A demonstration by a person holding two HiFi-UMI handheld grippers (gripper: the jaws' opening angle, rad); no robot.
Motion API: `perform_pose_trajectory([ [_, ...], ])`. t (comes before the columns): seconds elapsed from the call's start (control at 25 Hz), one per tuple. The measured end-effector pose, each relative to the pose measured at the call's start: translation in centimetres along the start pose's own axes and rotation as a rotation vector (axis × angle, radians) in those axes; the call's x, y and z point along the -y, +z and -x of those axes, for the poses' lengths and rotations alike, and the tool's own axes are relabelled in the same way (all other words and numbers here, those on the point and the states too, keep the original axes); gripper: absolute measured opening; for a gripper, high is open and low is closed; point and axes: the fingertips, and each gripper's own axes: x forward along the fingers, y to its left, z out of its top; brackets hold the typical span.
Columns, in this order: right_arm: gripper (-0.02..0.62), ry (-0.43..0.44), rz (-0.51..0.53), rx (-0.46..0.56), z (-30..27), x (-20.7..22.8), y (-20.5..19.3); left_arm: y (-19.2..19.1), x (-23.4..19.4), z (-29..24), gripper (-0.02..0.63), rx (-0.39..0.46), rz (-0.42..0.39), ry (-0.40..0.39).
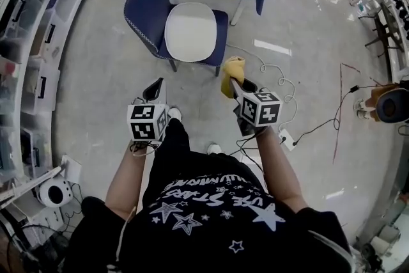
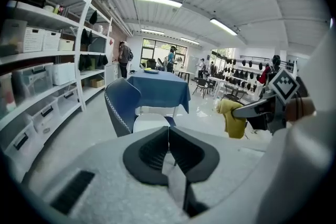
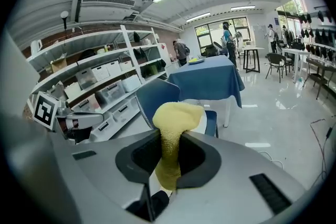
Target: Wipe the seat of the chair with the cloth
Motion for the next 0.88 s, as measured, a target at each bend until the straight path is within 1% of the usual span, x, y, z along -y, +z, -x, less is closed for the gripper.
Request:
perform_pose_trajectory([
  [0.2, 0.069, -0.055, -0.032, -0.004, -5.2, -0.7, 3.3, 2.4, -4.1, -4.4, 0.02, -0.031, -0.033, -0.076],
  [0.4, 0.069, -0.121, -0.073, -0.013, -7.9, -0.8, 5.0, 3.6, -6.6, -7.5, 0.02, -0.066, -0.047, -0.148],
  [0.52, 0.069, -0.165, -0.103, -0.02, -9.0, -0.4, 5.2, 3.8, -7.9, -9.1, 0.02, -0.086, -0.05, -0.185],
  [0.68, 0.069, -0.208, -0.137, -0.037, -9.9, -0.5, 4.4, 3.9, -9.0, -10.9, 0.02, -0.103, -0.052, -0.236],
  [0.76, 0.069, -0.214, -0.145, -0.055, -10.3, -0.8, 3.8, 3.9, -9.6, -11.3, 0.02, -0.106, -0.059, -0.245],
  [0.88, 0.069, -0.228, -0.149, -0.083, -10.4, -0.3, 3.5, 4.0, -9.6, -12.0, 0.02, -0.107, -0.038, -0.252],
])
